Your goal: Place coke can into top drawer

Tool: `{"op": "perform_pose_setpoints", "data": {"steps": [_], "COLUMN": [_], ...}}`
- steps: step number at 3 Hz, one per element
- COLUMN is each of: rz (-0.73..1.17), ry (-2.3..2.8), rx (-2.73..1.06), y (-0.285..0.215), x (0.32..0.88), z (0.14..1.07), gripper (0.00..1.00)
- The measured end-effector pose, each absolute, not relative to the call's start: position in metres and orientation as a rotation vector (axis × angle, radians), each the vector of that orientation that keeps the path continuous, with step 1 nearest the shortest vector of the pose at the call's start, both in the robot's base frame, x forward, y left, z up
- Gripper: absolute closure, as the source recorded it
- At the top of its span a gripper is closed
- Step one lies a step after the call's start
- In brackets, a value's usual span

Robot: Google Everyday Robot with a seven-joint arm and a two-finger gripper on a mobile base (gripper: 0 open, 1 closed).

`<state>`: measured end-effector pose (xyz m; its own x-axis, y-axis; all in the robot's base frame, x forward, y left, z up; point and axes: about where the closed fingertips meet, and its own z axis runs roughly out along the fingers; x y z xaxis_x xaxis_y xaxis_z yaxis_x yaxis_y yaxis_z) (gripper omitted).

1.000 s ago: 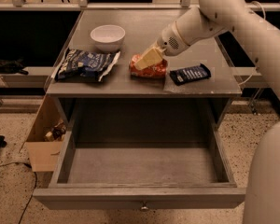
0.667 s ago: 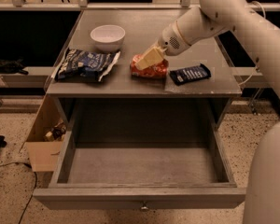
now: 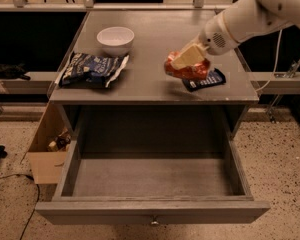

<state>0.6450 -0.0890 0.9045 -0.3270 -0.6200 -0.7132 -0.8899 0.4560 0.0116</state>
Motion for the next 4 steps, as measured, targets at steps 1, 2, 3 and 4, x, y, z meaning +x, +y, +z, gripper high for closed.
{"op": "perform_pose_setpoints", "data": {"steps": [1,2,3,4], "rz": [0.488,0.505,0.536,0.587], "ry": [2.068,2.091,2.126,2.190], "rx": [-1.167,-1.063,-1.008,-0.987], "y": [-0.127,-0.155,-0.161,-0.152], "x": [0.611,0.571,0.530,0.475], "z": [0.920,0.909,0.889,0.858], "gripper": [1.00,1.00,1.00,1.00]}}
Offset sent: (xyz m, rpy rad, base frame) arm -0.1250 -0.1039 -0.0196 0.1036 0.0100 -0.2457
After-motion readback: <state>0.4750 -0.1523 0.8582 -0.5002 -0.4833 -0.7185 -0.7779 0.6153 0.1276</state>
